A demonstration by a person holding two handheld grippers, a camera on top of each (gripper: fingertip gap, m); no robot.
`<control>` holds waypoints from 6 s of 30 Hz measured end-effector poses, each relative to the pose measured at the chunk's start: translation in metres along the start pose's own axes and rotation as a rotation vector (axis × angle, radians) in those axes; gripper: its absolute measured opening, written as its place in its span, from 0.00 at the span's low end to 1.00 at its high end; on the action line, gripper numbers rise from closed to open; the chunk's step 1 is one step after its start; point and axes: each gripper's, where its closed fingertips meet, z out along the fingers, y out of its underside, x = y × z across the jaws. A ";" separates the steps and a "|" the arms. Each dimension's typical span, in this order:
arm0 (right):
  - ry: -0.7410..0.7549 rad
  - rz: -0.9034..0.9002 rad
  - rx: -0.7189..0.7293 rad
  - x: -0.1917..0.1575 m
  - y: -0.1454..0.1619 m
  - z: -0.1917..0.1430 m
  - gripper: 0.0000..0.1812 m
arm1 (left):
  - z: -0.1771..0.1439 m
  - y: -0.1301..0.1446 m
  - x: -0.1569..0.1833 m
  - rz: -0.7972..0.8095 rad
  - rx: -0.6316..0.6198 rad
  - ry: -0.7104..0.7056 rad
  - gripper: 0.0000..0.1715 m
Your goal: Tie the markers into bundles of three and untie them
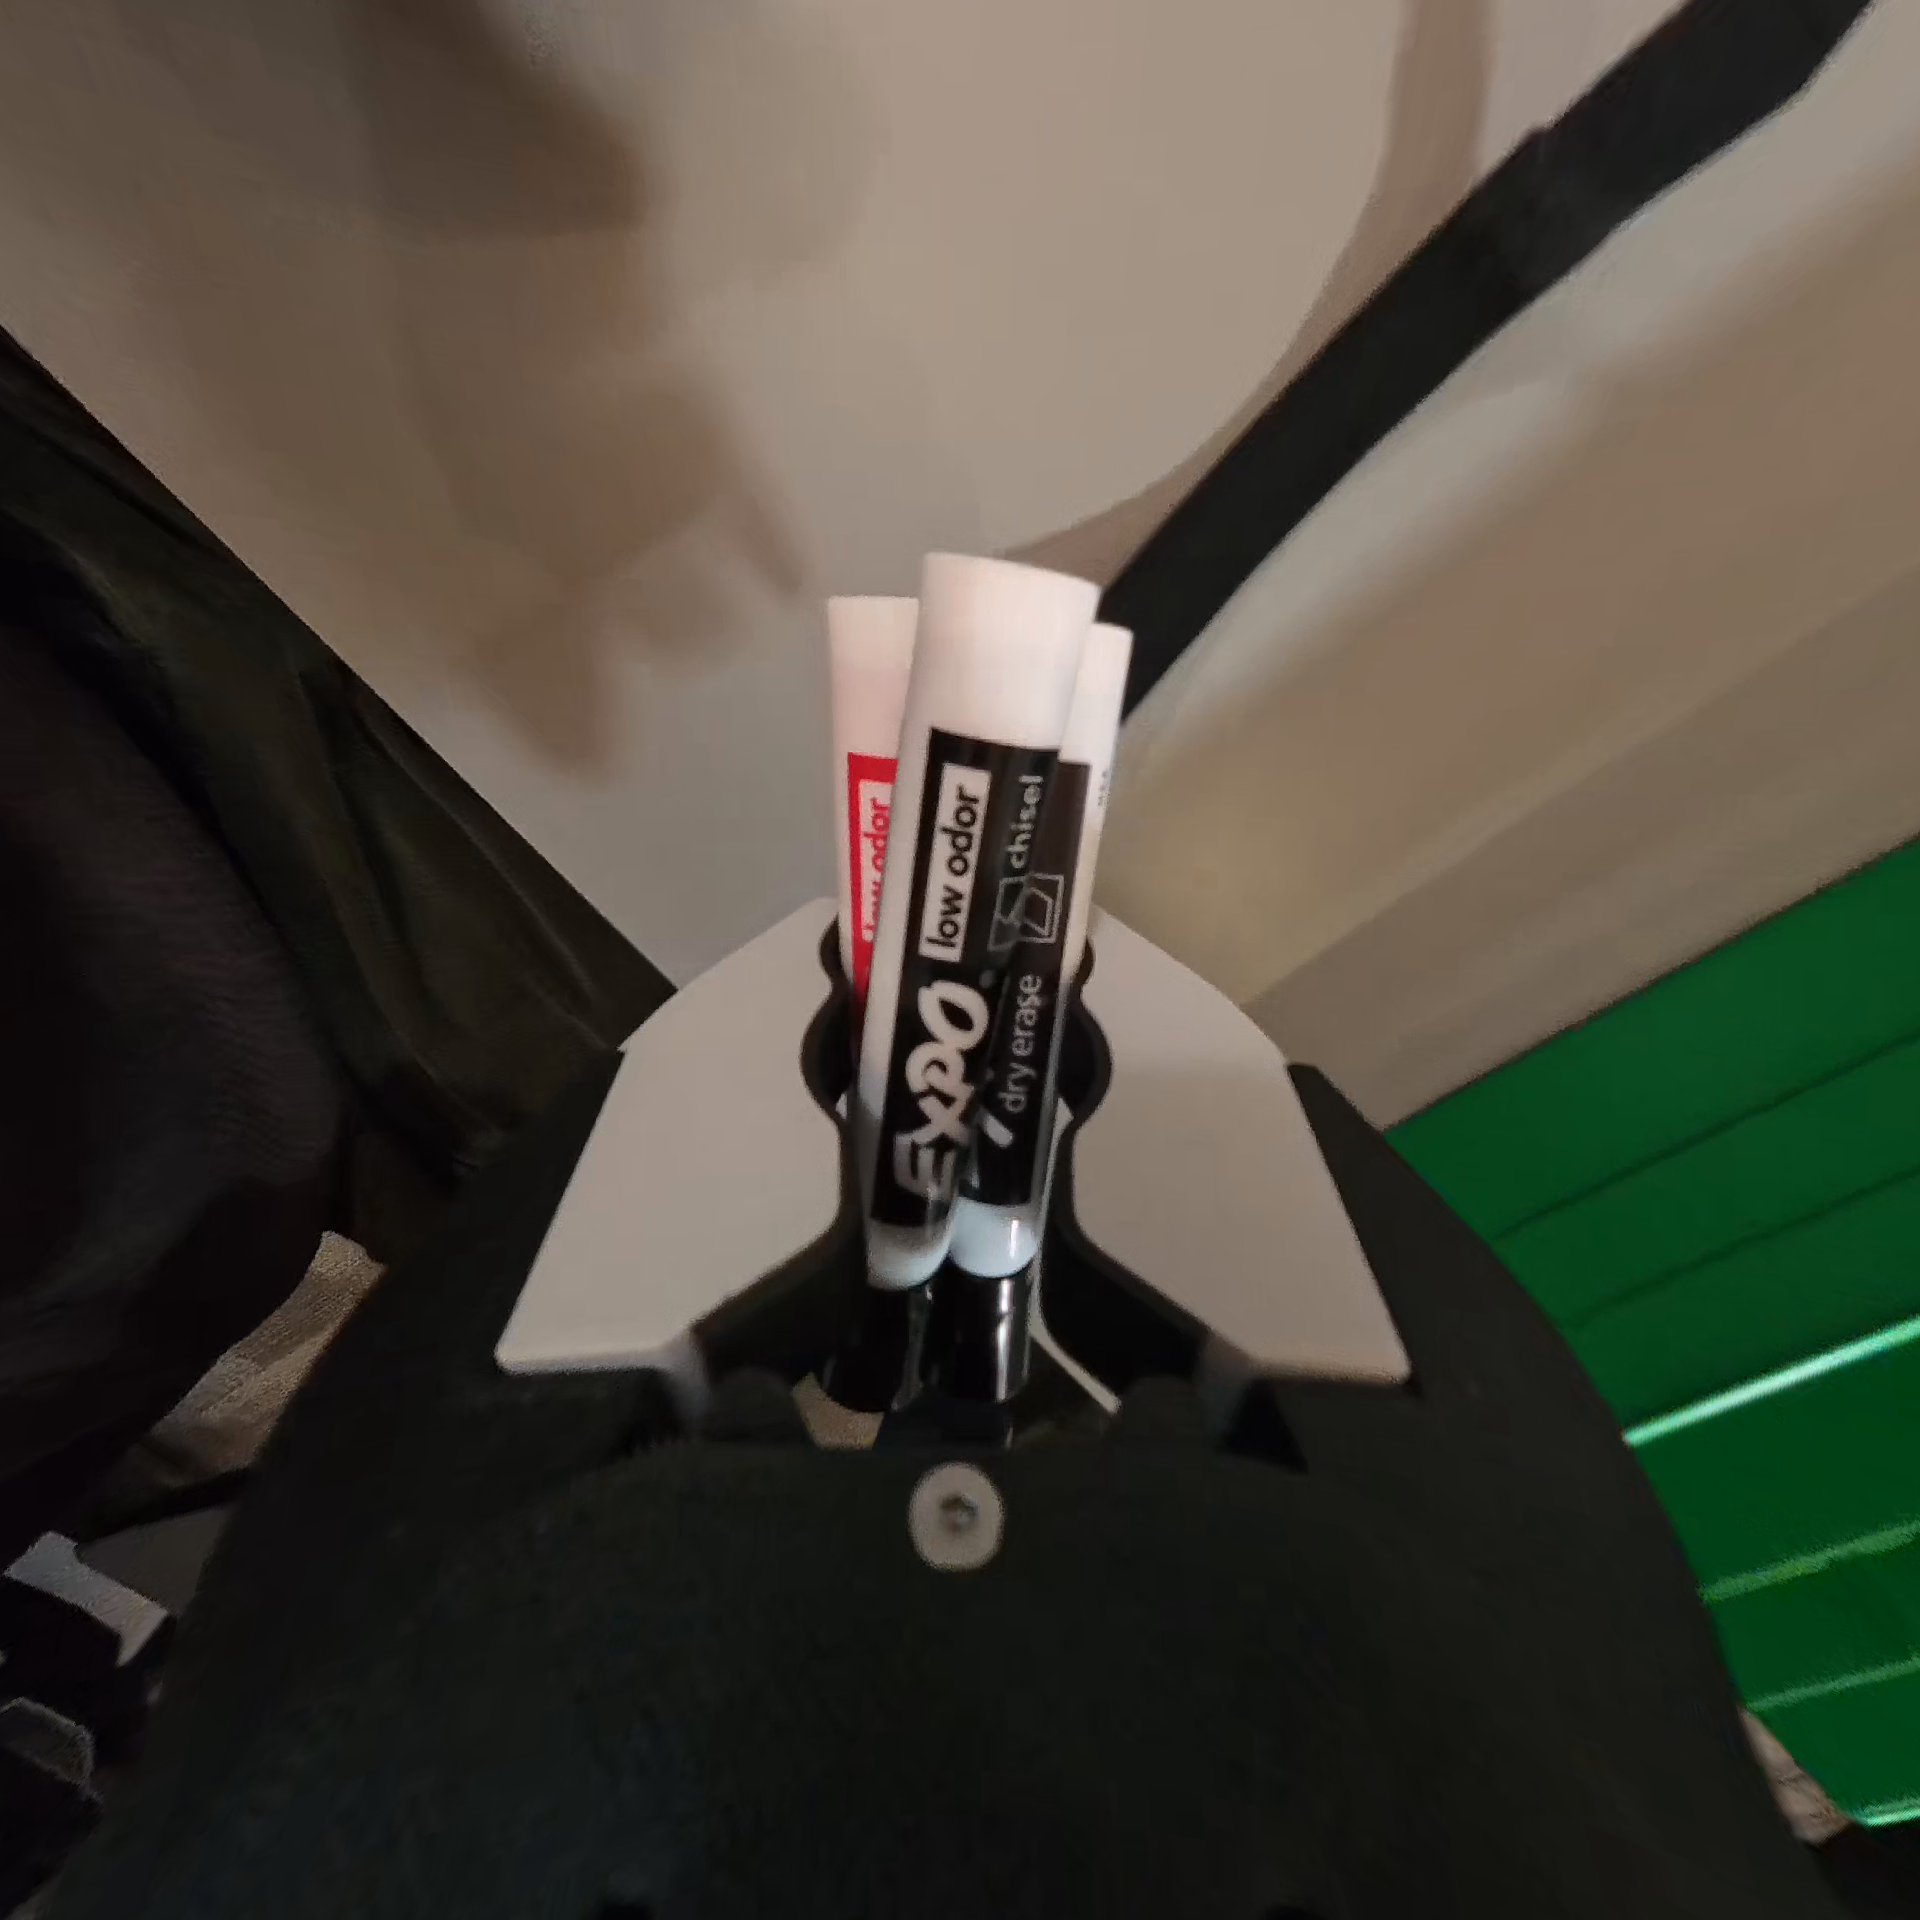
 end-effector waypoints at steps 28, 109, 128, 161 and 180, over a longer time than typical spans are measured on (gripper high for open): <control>-0.044 -0.012 0.017 0.022 0.024 0.009 0.21 | 0.106 -0.045 -0.013 -0.306 -0.111 0.386 0.02; -0.096 -0.281 0.135 -0.025 -0.042 0.015 0.21 | 0.038 -0.057 -0.068 -0.636 0.123 0.563 0.02; -0.097 -0.249 0.159 -0.026 -0.034 0.023 0.21 | 0.017 0.017 -0.069 -0.034 -0.092 0.067 0.55; -0.042 -0.200 0.103 0.002 -0.029 0.040 0.21 | 0.055 0.016 0.011 0.415 -0.145 0.096 0.03; -0.070 -0.261 0.204 -0.022 -0.098 0.038 0.21 | -0.099 -0.080 0.030 0.100 0.600 0.217 0.02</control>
